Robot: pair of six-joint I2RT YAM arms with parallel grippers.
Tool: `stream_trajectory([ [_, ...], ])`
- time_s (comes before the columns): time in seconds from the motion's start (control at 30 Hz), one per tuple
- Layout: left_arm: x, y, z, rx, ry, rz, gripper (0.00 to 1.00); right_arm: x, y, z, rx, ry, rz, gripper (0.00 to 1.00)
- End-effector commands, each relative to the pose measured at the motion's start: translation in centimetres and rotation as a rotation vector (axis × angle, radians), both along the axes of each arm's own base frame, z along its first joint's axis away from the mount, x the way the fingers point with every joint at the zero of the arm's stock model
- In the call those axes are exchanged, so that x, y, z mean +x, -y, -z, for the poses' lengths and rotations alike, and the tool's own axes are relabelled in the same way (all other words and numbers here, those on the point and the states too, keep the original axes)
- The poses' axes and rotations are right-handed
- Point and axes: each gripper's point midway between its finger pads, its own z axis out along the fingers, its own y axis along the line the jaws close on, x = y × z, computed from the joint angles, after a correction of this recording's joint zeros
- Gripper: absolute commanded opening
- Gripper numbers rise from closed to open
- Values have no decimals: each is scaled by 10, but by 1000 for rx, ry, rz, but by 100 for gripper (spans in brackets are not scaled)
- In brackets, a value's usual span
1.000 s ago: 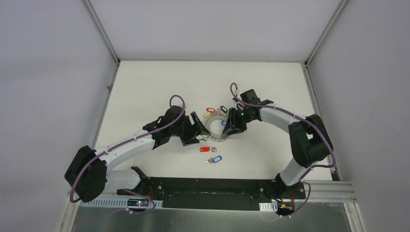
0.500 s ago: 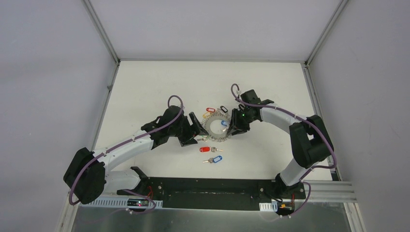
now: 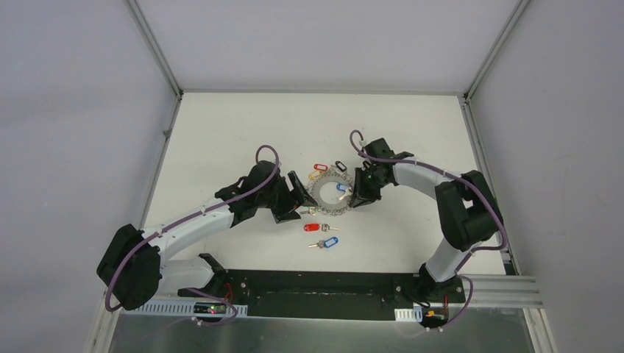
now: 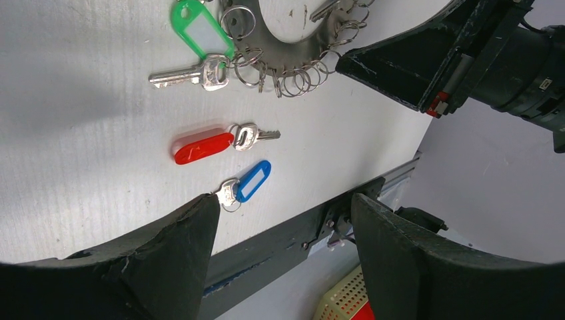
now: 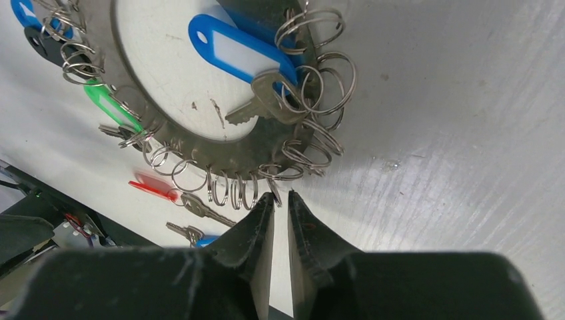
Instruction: Put the keys on the keyring
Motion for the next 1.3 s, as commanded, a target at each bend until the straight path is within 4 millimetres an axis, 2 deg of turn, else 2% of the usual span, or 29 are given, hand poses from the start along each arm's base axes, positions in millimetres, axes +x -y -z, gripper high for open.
stream_trajectory([
  [0.0,4,0,-8,-16,29,8,74,11,-7,0,26,20,-3,15],
  [0.37,3,0,-9,-17,33,10,74,10,-20,2,101,5,-16,10],
  [0.6,3,-2,-10,-12,43,7,74,10,-20,-4,108,28,-35,0],
  [0.73,3,-4,-11,-9,48,7,74,10,-19,-5,105,35,-38,1],
  [0.97,3,-5,-12,-7,48,3,74,11,-20,-5,108,32,-35,16],
  [1.07,2,-5,-11,-5,47,3,74,11,-20,-4,106,32,-34,16],
  [1.17,2,-5,-12,-6,49,4,74,11,-21,-2,114,27,-37,11],
  [1.27,2,-4,-13,-6,56,14,74,11,-22,-1,117,23,-34,11],
])
